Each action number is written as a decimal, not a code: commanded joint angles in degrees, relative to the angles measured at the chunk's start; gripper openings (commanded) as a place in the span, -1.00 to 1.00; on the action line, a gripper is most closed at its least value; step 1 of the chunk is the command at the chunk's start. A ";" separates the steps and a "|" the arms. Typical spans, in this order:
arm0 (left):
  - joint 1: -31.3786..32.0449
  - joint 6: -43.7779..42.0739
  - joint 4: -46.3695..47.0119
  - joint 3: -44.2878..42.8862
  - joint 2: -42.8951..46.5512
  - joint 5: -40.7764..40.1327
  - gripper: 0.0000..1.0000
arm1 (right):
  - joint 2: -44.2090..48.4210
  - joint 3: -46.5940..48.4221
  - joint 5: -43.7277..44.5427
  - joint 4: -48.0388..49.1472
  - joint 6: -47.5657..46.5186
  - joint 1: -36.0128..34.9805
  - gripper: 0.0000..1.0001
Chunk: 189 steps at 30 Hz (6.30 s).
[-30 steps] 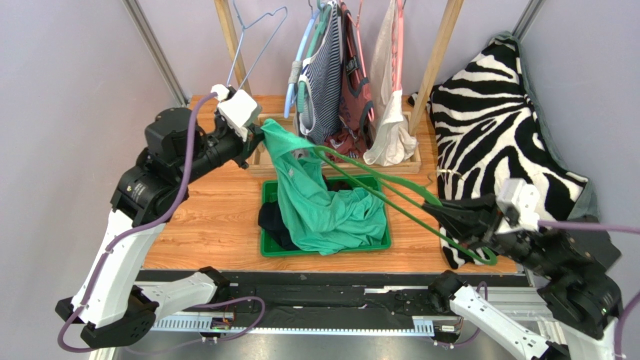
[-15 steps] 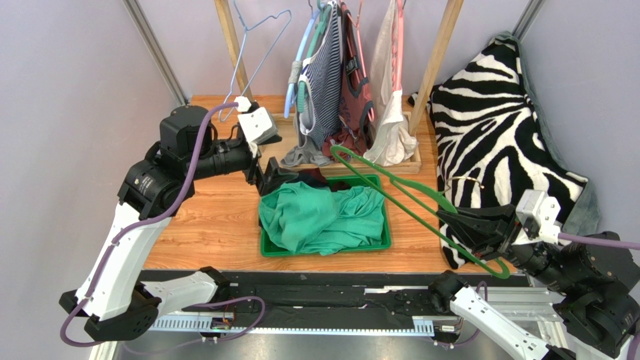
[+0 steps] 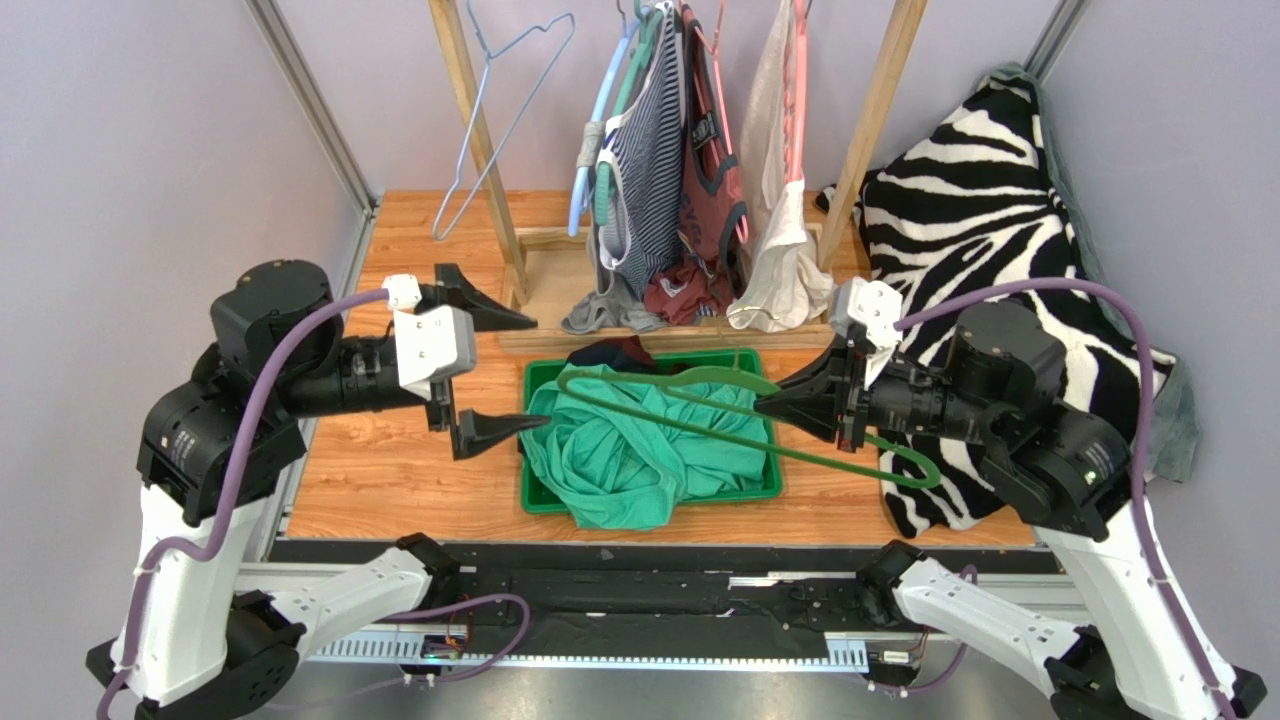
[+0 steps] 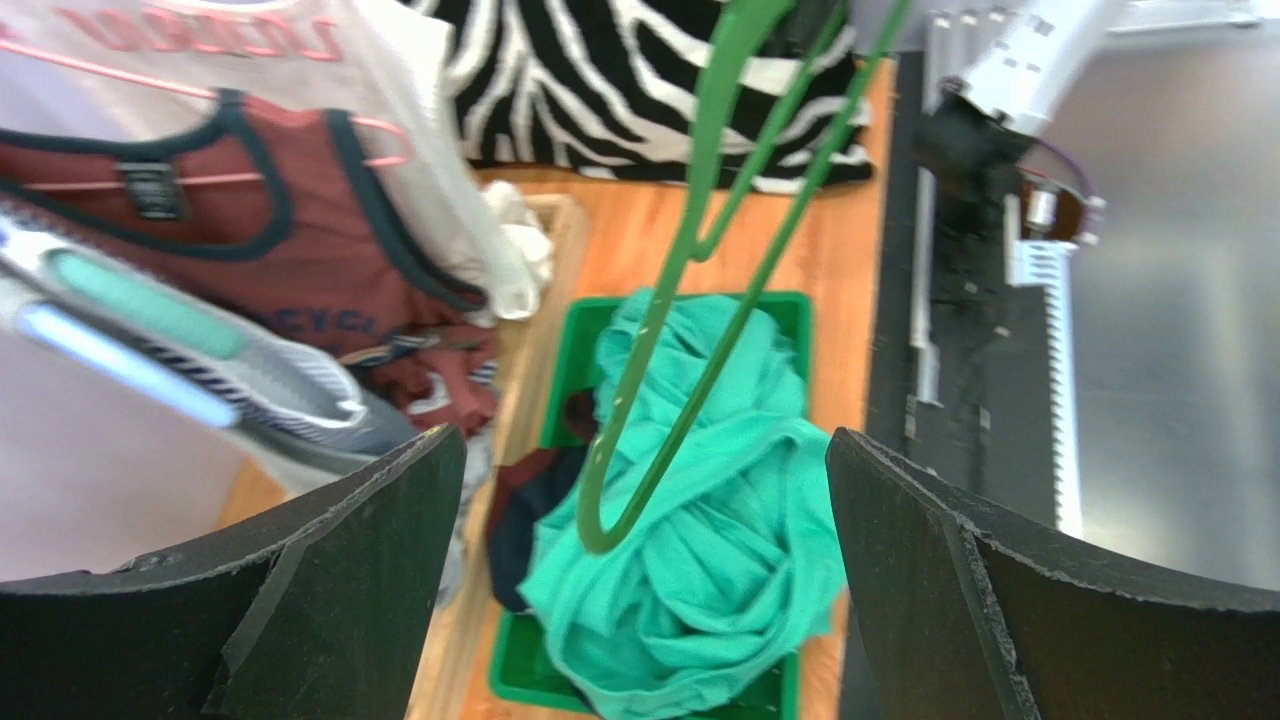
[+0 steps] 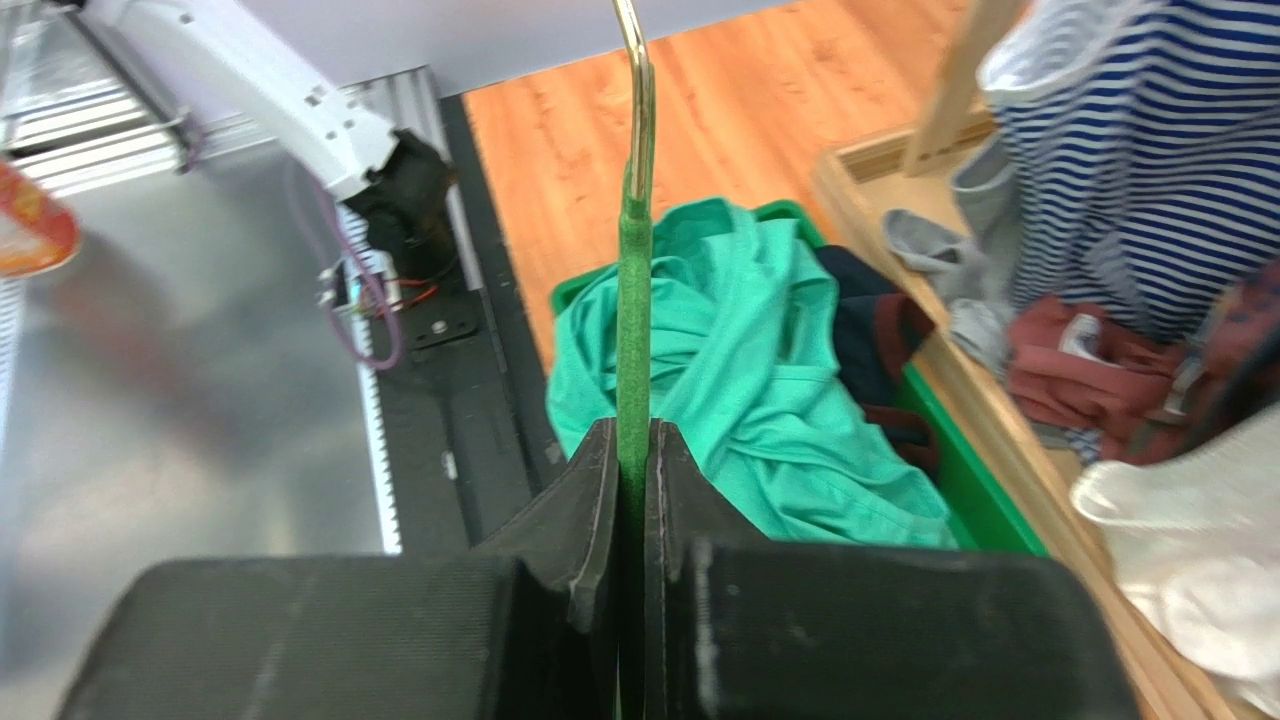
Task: Remove the tank top from the hanger
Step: Place the tank top in the bin, then place the hanger at the clothesline, then pick up the hanger from the clothesline.
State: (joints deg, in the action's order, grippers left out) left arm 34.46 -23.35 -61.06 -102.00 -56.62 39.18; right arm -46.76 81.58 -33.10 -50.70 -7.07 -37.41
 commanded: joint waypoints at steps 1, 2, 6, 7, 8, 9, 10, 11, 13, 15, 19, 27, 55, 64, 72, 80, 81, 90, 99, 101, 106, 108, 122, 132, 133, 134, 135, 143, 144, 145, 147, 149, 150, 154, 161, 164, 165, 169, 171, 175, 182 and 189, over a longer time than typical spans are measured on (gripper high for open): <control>0.08 -2.31 -3.19 4.69 -0.77 5.82 0.97 | -0.34 1.74 -11.36 3.32 -1.02 0.14 -1.00; 0.08 -2.48 -3.36 6.01 -0.77 6.26 0.97 | -0.52 2.00 -12.24 3.59 -1.02 0.14 -1.00; 0.08 -2.83 -5.12 6.81 -1.39 9.50 0.97 | -2.10 2.79 -15.41 3.85 -0.49 0.14 -1.00; 0.08 -2.84 -6.17 6.72 -1.65 10.90 0.97 | -2.54 2.88 -15.85 3.85 -0.57 0.14 -1.00; 0.08 -2.92 -6.79 6.55 -2.00 11.35 0.97 | -2.80 2.97 -16.46 3.94 -0.58 0.06 -1.00; 0.08 -3.10 -7.32 6.55 -2.18 11.88 0.97 | -2.89 3.06 -17.16 4.03 -0.92 0.14 -1.00; 0.08 -3.19 -8.02 6.63 -2.27 12.49 0.97 | -3.16 3.14 -17.26 4.11 -0.93 0.14 -1.00; 0.08 -3.36 -8.55 6.90 -2.27 12.85 0.95 | -3.33 3.15 -17.52 4.03 -1.10 0.14 -1.00; 0.08 -3.98 -10.56 7.07 -2.44 14.42 0.92 | -3.68 3.58 -17.61 3.94 -1.89 0.05 -1.00; 0.08 -4.07 -11.88 7.34 -2.35 15.48 0.85 | -4.39 4.46 -17.44 3.50 -2.68 0.05 -1.00; 0.08 -4.24 -12.77 9.00 -1.83 15.67 0.58 | -5.97 6.39 -17.78 3.76 -3.12 0.14 -1.00; 0.08 -3.02 -9.88 9.27 -1.65 13.65 -0.22 | -8.78 7.45 -19.37 6.13 -1.90 0.05 -1.00; -18.98 11.31 8.50 -2.33 16.90 -35.21 -1.00 | 1.77 0.94 27.39 24.95 6.63 0.14 0.45; -19.78 15.61 9.03 1.45 12.42 -34.97 -1.00 | -0.78 3.67 26.33 21.70 10.32 0.06 0.49; -19.78 22.99 5.95 1.27 5.83 -26.96 -1.00 | -3.51 5.34 25.81 20.73 12.17 0.14 0.48; -20.22 30.29 6.30 -3.45 -5.05 -25.03 -1.00 | -7.02 9.29 23.18 17.92 14.62 0.14 0.55; -20.22 30.73 6.39 -4.60 -6.47 -24.85 -1.00 | -8.42 10.17 22.74 16.17 14.98 0.14 0.57; -21.45 31.36 5.86 -19.37 -23.79 -21.78 -1.00 | -9.75 11.58 20.89 16.24 18.32 0.14 0.63; -21.63 27.49 5.86 -28.61 -32.76 -25.02 -1.00 | -9.22 8.69 20.53 17.30 18.23 0.23 0.64; -21.54 26.44 6.04 -29.66 -33.47 -26.25 -1.00 | -9.40 8.24 20.10 17.47 18.15 0.23 0.64; -21.54 24.59 5.78 -29.93 -34.52 -28.62 -1.00 | -9.66 6.75 19.48 18.53 18.32 0.23 0.64; -21.54 24.23 5.25 -29.58 -34.78 -29.68 -1.00 | -9.75 6.40 19.39 19.41 18.50 0.23 0.64; -21.54 22.56 5.68 -18.77 -28.73 -30.57 -0.47 | -26.50 20.97 16.24 28.63 25.52 0.14 0.65; -21.54 21.60 5.78 -15.08 -19.95 -28.99 0.93 | -51.02 45.92 15.79 29.27 34.84 -1.96 0.89; -21.54 21.42 5.60 -14.90 -19.24 -29.07 0.93 | -52.63 51.17 16.22 25.86 34.15 -2.49 0.99; -21.54 21.07 5.16 -14.81 -18.62 -28.90 0.93 | -53.69 52.35 17.45 25.13 33.88 -3.54 1.00; -21.54 20.20 4.98 -14.46 -17.05 -28.55 0.94 | -54.31 52.71 17.98 25.12 34.05 -3.98 1.00; -21.54 17.91 5.60 -10.77 -10.36 -28.10 0.95 | -54.93 52.36 33.85 17.40 32.74 -8.29 1.00; -21.54 17.56 5.69 -10.77 -9.66 -28.37 0.96 | -54.84 52.89 36.85 15.99 32.30 -8.64 1.00; -21.54 17.29 5.60 -10.86 -9.39 -28.54 0.96 | -54.93 53.50 38.88 13.02 31.86 -8.91 1.00; -21.54 16.85 5.60 -10.94 -8.86 -28.80 0.96 | -54.75 54.21 43.02 10.98 30.98 -9.00 1.00; -21.54 16.94 5.69 -10.94 -8.16 -29.24 0.96 | -54.93 54.47 44.34 8.52 30.71 -8.39 1.00; -21.54 16.68 5.69 -10.94 -7.89 -29.33 0.96 | -54.93 54.65 44.79 7.55 31.06 -8.03 1.00; -21.54 16.24 5.69 -10.16 -6.14 -29.95 0.97 | -53.26 52.54 44.88 4.83 32.99 -4.70 1.00; -21.54 14.83 6.30 -7.26 -2.71 -30.65 0.98 | -44.74 46.57 46.11 15.08 26.51 -10.65 1.00; -21.54 14.92 6.04 -6.99 -2.44 -30.65 0.98 | -47.53 50.94 42.17 18.97 24.47 -15.76 1.00; -21.45 15.00 6.12 -6.81 -2.27 -30.65 0.98 | -49.11 53.39 41.55 17.66 24.56 -16.29 1.00; -21.54 14.57 6.21 -6.11 -1.39 -31.18 0.98 | -55.01 55.80 40.57 20.71 25.09 -17.70 1.00; -21.54 14.39 6.21 -5.76 -0.95 -31.44 0.98 | -53.70 46.95 41.36 30.59 26.93 -17.70 1.00; -21.54 14.83 6.21 -5.67 -0.42 -31.79 0.98 | -54.39 41.63 41.46 36.64 30.36 -17.35 1.00; -21.54 14.92 6.30 -5.41 0.55 -31.71 0.98 | -57.75 45.08 41.90 29.95 35.52 -15.51 1.00; -21.54 14.92 6.39 -5.32 1.60 -31.71 0.98 | -53.27 39.45 48.82 25.83 39.24 -11.73 1.00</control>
State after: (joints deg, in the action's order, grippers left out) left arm 13.10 -7.86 -56.29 -107.50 -55.75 7.57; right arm -105.56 121.89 9.02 -23.73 30.39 -51.03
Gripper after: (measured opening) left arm 0.990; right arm 0.998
